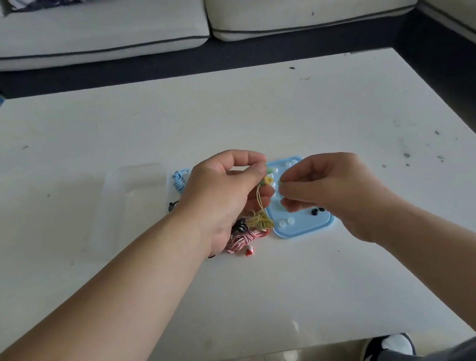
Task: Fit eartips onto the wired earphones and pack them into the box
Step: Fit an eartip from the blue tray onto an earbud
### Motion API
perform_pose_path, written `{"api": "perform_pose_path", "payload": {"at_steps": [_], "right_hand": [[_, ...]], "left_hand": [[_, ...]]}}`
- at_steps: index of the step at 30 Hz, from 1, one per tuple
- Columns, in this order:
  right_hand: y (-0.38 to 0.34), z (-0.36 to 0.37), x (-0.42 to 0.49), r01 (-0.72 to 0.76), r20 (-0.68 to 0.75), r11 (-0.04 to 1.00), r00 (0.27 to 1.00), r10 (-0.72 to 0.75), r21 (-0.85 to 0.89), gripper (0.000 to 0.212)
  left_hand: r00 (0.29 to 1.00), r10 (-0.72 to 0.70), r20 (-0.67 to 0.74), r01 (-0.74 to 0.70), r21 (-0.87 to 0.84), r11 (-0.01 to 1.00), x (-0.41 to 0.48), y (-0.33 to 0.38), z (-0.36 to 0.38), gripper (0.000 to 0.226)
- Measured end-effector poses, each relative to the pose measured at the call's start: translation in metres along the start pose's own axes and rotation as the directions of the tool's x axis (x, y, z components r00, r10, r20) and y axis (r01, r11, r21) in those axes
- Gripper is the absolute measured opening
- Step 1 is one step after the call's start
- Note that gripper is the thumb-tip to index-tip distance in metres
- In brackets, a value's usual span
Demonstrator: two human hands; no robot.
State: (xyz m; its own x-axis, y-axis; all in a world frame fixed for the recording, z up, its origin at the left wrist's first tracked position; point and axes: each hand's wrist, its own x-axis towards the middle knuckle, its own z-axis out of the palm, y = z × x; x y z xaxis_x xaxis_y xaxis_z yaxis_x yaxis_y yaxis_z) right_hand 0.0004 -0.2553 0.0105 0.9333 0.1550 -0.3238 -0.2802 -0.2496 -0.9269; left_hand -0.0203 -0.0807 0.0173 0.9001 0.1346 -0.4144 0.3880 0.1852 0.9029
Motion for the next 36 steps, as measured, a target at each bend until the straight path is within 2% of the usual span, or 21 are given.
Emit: {"api": "perform_pose_path", "payload": {"at_steps": [3, 7, 13, 24, 29, 36], "right_hand": [[-0.0028, 0.0015, 0.0021, -0.036, 0.012, 0.994, 0.999, 0.035, 0.105, 0.004], [-0.0027, 0.004, 0.0029, -0.032, 0.008, 0.979, 0.999, 0.031, 0.203, 0.008], [-0.0029, -0.0006, 0.0039, -0.084, 0.076, 0.879, 0.996, 0.055, 0.47, 0.022], [-0.0036, -0.0052, 0.0062, -0.102, 0.142, 0.849, 0.989, 0.032, 0.519, 0.016], [-0.0054, -0.0038, 0.0054, -0.105, 0.168, 0.843, 0.986, 0.018, 0.527, 0.029], [-0.0081, -0.003, 0.0037, -0.088, 0.196, 0.834, 0.98, -0.025, 0.545, 0.012]], "left_hand": [[1.0, -0.015, -0.005, 0.015, -0.051, 0.999, 0.002, 0.0026, -0.0017, 0.011], [0.998, -0.011, 0.065, 0.017, -0.098, 0.995, 0.0025, 0.0061, -0.0033, 0.023], [0.993, 0.083, 0.088, -0.076, -0.085, 0.993, 0.0009, 0.0055, -0.0036, 0.031], [0.974, 0.187, 0.126, -0.19, 0.012, 0.982, -0.0029, 0.0073, -0.0034, 0.031], [0.968, 0.226, 0.109, -0.233, 0.051, 0.971, -0.0028, 0.0064, -0.0029, 0.03], [0.965, 0.25, 0.079, -0.254, 0.043, 0.966, -0.0031, 0.0071, -0.0023, 0.03]]}}
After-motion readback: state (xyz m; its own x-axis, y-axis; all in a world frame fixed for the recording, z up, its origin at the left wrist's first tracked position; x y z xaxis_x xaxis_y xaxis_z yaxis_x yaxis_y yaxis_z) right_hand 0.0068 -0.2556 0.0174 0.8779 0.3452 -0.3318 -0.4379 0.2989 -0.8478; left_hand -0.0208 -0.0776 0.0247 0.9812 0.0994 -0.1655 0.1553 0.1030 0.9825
